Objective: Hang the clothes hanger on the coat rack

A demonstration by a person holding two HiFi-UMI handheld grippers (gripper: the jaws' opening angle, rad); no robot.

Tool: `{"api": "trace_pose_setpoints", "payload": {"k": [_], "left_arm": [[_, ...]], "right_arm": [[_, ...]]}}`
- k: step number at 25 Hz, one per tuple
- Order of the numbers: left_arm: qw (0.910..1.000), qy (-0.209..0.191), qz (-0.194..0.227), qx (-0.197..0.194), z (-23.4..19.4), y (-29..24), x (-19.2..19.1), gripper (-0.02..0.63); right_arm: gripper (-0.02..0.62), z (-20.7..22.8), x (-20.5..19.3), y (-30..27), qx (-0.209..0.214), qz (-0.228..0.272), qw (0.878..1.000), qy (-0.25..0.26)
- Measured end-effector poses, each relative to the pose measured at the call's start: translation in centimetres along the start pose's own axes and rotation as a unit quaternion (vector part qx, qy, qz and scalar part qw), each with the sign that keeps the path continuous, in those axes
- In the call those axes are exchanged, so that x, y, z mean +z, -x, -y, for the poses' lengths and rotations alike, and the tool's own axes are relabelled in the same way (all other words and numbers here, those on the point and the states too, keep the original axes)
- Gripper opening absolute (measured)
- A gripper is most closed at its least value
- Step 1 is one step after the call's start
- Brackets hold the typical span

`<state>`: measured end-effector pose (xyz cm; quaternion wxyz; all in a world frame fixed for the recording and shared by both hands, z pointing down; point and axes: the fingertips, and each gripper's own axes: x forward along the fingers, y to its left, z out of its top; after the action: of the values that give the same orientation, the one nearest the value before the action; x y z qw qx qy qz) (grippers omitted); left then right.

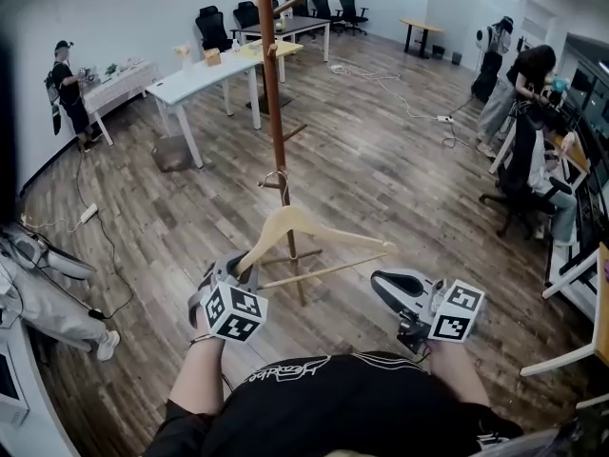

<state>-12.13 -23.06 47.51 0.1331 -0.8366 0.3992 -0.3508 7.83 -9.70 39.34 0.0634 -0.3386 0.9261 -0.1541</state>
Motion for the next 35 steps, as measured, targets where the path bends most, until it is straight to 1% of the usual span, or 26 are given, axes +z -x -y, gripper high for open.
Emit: {"api": "trace_pose_setpoints", "payload": {"k": [5,10,17,20,25,29,32,35], "left_arm": [[0.9999,0.003,0.007,0.007,-2.7,-0.8,-0.4,0.048],[0.9996,0.003,0.001,0.027,-5.5,-2.0,-0.6,0.048],[0.9982,0.004,-0.018,0.057,-9.8,-4.3,-0.3,0.048],[0.9968,-0.013,-0.023,0.076,-12.1,-5.7,1.2,0.048],[0.9956,-0.021,-0.016,0.09,-15.1,-8.8,4.2,0.048],[0.9922,-0.048,-0.011,0.115,-17.3,-10.5,6.7,0.048],[0.9897,-0.059,-0.001,0.13,-18.7,-11.2,8.6,0.048],[0.9867,-0.058,0.015,0.151,-20.3,-11.6,10.6,0.048]], "right_arm": [[0.04,1.0,-0.3,-2.5,0.002,-0.02,1.0,-0.008],[0.04,2.6,-0.2,-5.4,0.027,-0.029,0.999,-0.01],[0.04,6.3,0.9,-9.5,0.072,-0.04,0.997,-0.01],[0.04,8.3,1.9,-10.9,0.084,-0.039,0.996,0.008],[0.04,12.5,4.0,-12.6,0.096,-0.03,0.995,0.008],[0.04,15.4,5.2,-13.4,0.106,-0.035,0.994,0.013],[0.04,17.2,6.2,-14.0,0.112,-0.036,0.993,0.019],[0.04,18.8,7.4,-14.9,0.126,-0.031,0.991,0.025]]}}
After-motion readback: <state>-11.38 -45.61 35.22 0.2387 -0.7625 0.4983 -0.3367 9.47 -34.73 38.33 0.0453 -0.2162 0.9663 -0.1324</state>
